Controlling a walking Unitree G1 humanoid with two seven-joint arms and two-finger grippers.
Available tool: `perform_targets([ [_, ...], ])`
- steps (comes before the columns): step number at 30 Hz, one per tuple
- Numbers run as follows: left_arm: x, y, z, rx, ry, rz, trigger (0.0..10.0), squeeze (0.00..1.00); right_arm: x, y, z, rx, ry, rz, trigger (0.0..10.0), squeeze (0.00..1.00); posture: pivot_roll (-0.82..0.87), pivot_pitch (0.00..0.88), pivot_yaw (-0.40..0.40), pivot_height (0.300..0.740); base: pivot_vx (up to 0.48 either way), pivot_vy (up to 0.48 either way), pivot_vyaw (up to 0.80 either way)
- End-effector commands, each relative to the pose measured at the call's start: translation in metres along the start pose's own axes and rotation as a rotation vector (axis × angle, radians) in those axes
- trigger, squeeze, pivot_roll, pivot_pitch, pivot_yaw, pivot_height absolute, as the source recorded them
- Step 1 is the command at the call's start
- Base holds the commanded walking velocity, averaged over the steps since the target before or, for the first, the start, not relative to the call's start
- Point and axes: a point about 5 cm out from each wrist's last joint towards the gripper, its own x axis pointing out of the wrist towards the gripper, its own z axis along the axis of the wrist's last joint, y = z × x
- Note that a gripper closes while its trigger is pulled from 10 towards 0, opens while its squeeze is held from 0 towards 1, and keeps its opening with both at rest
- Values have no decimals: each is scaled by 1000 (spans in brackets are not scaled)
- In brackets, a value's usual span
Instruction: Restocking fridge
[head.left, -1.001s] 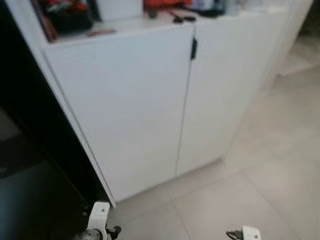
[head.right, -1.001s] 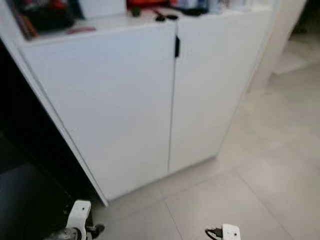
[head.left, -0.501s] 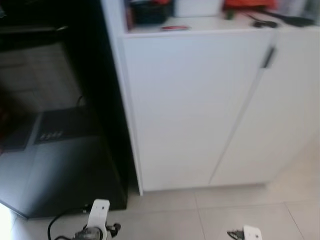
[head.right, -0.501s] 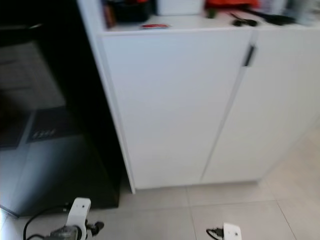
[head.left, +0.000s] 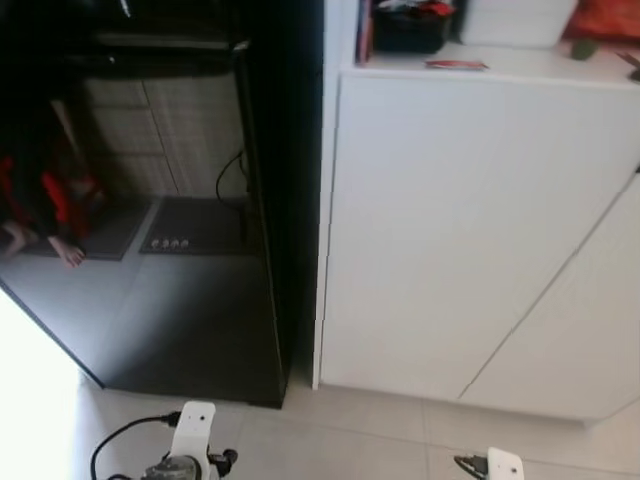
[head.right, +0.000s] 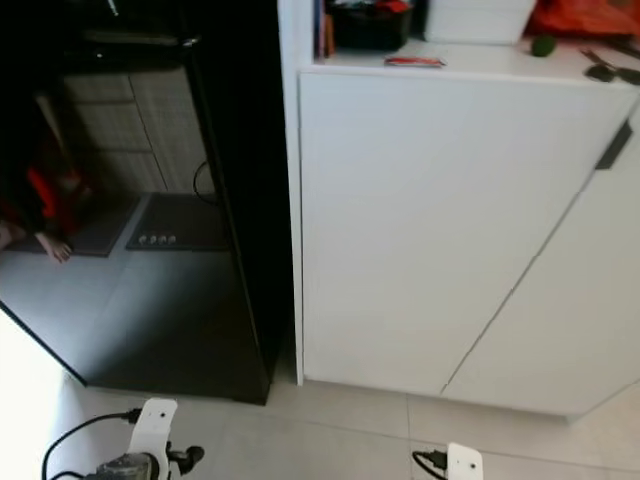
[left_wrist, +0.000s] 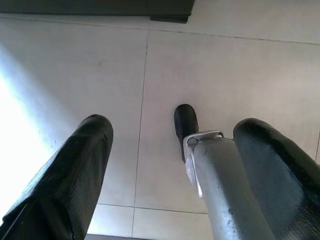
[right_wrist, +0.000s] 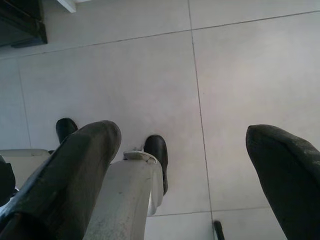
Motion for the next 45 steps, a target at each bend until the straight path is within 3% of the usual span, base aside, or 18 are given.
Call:
perform_targets([
  [1,0,0,0,0,7,5,10000,0,0,-2,-1,12,-2,-5,10000,0,-17,0,-36,740,0,424,0],
  [28,0,-1,-2,18,21,-4,10000,0,-1,-2,-1,36,-25,4,10000,0,-9,0,-36,740,0,411,0],
  [45,0,-2,-1,-3,19,-3,10000,0,-1,-3,1,-11,-18,12,10000,0,-3,0,-52,740,0,387,0],
])
